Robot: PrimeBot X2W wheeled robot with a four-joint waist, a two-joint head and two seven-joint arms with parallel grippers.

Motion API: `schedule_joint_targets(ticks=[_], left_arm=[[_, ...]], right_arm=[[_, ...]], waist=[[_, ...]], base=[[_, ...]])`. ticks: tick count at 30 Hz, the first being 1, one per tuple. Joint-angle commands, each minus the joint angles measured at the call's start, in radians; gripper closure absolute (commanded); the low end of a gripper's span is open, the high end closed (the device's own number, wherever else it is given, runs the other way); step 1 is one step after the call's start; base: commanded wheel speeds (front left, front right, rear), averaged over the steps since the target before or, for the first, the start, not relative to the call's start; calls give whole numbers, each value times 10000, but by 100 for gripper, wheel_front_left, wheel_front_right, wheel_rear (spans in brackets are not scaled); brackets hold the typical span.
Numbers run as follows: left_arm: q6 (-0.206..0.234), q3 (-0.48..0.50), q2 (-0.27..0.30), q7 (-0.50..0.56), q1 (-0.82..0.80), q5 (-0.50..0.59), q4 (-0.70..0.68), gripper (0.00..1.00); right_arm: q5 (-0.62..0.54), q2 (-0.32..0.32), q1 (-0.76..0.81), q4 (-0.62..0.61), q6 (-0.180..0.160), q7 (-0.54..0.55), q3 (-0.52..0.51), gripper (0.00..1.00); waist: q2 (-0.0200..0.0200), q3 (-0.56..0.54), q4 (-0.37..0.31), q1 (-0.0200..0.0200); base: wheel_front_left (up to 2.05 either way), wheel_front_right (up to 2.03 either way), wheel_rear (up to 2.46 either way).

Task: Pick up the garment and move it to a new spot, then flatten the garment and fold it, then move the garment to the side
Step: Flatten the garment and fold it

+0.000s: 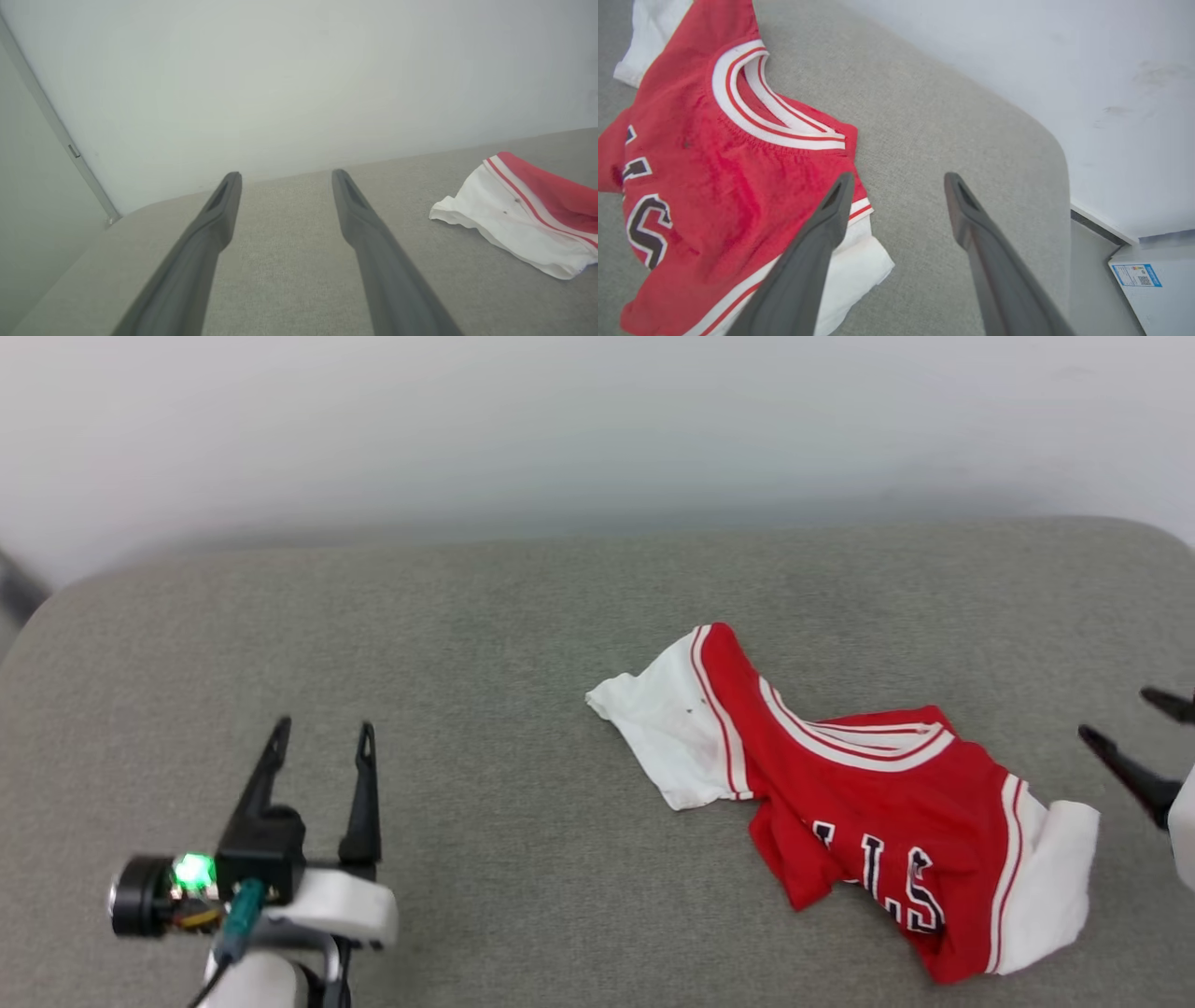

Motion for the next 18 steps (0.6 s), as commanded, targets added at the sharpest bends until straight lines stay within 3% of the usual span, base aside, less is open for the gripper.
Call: schedule_joint_targets(ticks=[1,4,8,13,18], left_arm=[[-165,-8,216,-28,-454,116,126,0],[-530,-111,536,-28,-1195,118,732,0],[-1040,-307,845,357,-2431,58,1553,0],[-1531,-584,1032,1455,-4075,-370,2331,0],[-1767,-1356,1359,2961,-5679,-920,2868,0]], right_arm=[[-257,235,293,-94,-7,-247,-520,0],[-1063,777,707,-149,-7,-969,-2223,0],[-2632,2259,1830,-428,-7,-1952,-4938,0],[-5245,5015,3614,-1910,-5,-2531,-8167,0],[-6755,7336,5021,-3674,-7,-2716,-9521,0]], waist=[[0,-132,-273,-1],[0,-161,-472,-1],[0,-88,-702,-1],[0,196,-907,-1],[0,571,-1139,-1]], base=[[0,0,0],[0,0,0],[0,0,0],[0,0,0],[0,0,0]])
